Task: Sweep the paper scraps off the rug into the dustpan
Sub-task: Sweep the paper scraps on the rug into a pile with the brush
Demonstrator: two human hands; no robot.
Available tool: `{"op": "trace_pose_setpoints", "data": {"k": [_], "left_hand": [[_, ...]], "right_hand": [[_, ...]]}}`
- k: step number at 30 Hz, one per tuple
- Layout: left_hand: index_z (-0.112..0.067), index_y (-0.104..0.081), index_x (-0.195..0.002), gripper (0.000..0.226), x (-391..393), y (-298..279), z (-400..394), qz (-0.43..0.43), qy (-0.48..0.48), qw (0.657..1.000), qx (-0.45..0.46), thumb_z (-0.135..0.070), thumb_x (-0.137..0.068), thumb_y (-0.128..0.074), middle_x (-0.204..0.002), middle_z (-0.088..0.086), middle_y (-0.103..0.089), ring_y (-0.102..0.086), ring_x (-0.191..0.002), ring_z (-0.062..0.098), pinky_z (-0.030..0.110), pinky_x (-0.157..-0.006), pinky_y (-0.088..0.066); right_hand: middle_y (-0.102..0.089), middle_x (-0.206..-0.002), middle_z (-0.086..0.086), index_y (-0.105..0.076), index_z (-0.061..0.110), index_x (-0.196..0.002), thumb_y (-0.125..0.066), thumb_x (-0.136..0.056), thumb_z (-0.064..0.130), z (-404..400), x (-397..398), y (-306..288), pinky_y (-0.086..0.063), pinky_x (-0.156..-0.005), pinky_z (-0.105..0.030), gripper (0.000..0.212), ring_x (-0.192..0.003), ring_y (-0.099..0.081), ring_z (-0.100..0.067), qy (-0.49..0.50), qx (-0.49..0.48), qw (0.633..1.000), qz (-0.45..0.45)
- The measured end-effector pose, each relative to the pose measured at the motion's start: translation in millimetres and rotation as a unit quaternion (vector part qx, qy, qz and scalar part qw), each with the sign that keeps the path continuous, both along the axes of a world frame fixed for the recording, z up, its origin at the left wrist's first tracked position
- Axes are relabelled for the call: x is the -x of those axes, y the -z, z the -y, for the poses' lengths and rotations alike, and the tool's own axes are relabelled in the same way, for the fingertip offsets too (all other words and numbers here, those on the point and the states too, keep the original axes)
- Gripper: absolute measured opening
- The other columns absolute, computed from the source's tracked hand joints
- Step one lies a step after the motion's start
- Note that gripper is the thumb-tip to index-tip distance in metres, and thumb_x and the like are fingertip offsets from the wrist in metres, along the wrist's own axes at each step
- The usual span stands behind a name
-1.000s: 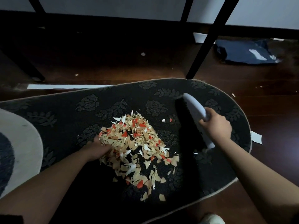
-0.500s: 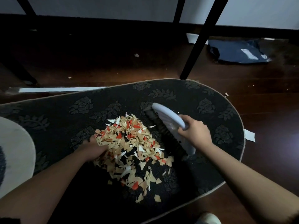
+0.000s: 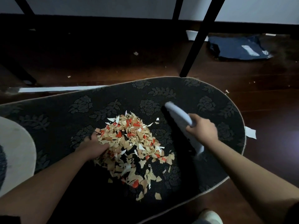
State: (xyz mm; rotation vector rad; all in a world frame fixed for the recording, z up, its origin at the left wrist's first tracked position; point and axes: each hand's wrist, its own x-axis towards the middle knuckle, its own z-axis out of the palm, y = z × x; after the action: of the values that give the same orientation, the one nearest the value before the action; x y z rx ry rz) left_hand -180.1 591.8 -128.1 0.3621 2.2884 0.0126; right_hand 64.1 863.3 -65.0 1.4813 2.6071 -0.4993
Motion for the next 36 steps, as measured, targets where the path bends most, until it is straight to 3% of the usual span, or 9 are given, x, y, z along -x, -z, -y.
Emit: {"op": "trace_pose_setpoints", "data": {"k": [4, 7, 12, 15, 20, 24, 30, 36], "left_hand": [[-0.021, 0.000, -0.154, 0.089, -1.6, -1.1, -0.7, -0.007, 0.003, 1.000, 0.005, -0.058, -0.090, -0.048, -0.160, 0.014, -0.007, -0.019, -0.145, 0.036, 0.045, -0.115, -0.027], [-0.021, 0.001, -0.154, 0.089, -2.0, -1.5, -0.3, -0.008, 0.008, 1.000, 0.005, -0.059, -0.090, -0.048, -0.160, 0.014, -0.007, -0.018, -0.145, 0.036, 0.045, -0.116, -0.026], [-0.021, 0.000, -0.154, 0.091, -2.7, -2.1, -0.2, -0.007, 0.016, 1.000, 0.006, -0.060, -0.088, -0.048, -0.160, 0.014, -0.008, -0.019, -0.145, 0.036, 0.046, -0.116, -0.027], [-0.021, -0.001, -0.154, 0.091, -2.3, -2.7, 0.8, -0.012, 0.020, 1.000, 0.002, -0.061, -0.087, -0.050, -0.159, 0.015, -0.010, -0.021, -0.144, 0.037, 0.047, -0.115, -0.029], [-0.021, 0.001, -0.154, 0.093, -2.2, -3.3, 0.6, -0.011, 0.023, 1.000, 0.008, -0.062, -0.087, -0.049, -0.159, 0.016, -0.009, -0.020, -0.144, 0.038, 0.048, -0.115, -0.029], [-0.021, 0.003, -0.154, 0.091, -3.8, -3.3, -0.5, -0.015, 0.033, 0.999, 0.010, -0.062, -0.089, -0.047, -0.160, 0.015, -0.005, -0.017, -0.145, 0.038, 0.049, -0.116, -0.025], [-0.021, 0.002, -0.154, 0.090, -3.0, -2.5, -0.1, -0.014, 0.034, 0.999, 0.013, -0.062, -0.089, -0.046, -0.159, 0.016, -0.008, -0.019, -0.144, 0.037, 0.046, -0.115, -0.026], [-0.021, 0.001, -0.154, 0.092, -1.7, -2.5, -0.4, -0.013, 0.034, 0.999, 0.016, -0.063, -0.088, -0.047, -0.160, 0.015, -0.008, -0.020, -0.144, 0.037, 0.045, -0.114, -0.028]], "right_hand": [[-0.069, -0.105, -0.002, -0.053, 0.042, -0.127, -0.059, -0.081, 0.033, 10.1, 6.4, -10.4, -0.046, -0.070, -0.031, 0.047, -0.095, -0.064, -0.027, -0.038, 0.031, 0.998, -0.043], [-0.070, -0.101, -0.001, -0.053, 0.041, -0.127, -0.060, -0.081, 0.032, -0.1, 1.8, -20.3, -0.049, -0.068, -0.032, 0.047, -0.088, -0.065, -0.027, -0.034, -0.006, 0.997, -0.066], [-0.068, -0.096, -0.009, -0.054, 0.030, -0.125, -0.060, -0.083, 0.030, -38.1, -14.0, -17.6, -0.054, -0.066, -0.037, 0.042, -0.081, -0.064, -0.033, 0.078, -0.052, 0.995, -0.044], [-0.067, -0.097, -0.010, -0.054, 0.027, -0.124, -0.060, -0.083, 0.031, -37.9, -15.3, -9.3, -0.050, -0.064, -0.035, 0.042, -0.082, -0.063, -0.033, 0.096, -0.036, 0.995, -0.017], [-0.067, -0.110, -0.007, -0.052, 0.038, -0.128, -0.058, -0.082, 0.033, -1.0, 13.3, 2.8, -0.049, -0.079, -0.035, 0.047, -0.100, -0.063, -0.031, -0.026, -0.001, 1.000, 0.016], [-0.069, -0.104, -0.003, -0.050, 0.041, -0.129, -0.055, -0.083, 0.034, 18.2, 18.3, -1.9, -0.049, -0.076, -0.033, 0.047, -0.096, -0.064, -0.029, -0.088, -0.001, 0.996, 0.007], [-0.070, -0.097, -0.004, -0.053, 0.039, -0.124, -0.060, -0.080, 0.033, -10.6, -18.2, -19.8, -0.053, -0.068, -0.037, 0.045, -0.084, -0.065, -0.029, 0.018, -0.030, 0.997, -0.072], [-0.068, -0.101, -0.012, -0.056, 0.029, -0.124, -0.062, -0.080, 0.033, -28.8, -38.8, -13.7, -0.049, -0.070, -0.037, 0.045, -0.090, -0.064, -0.035, 0.076, -0.034, 0.996, -0.015]]}}
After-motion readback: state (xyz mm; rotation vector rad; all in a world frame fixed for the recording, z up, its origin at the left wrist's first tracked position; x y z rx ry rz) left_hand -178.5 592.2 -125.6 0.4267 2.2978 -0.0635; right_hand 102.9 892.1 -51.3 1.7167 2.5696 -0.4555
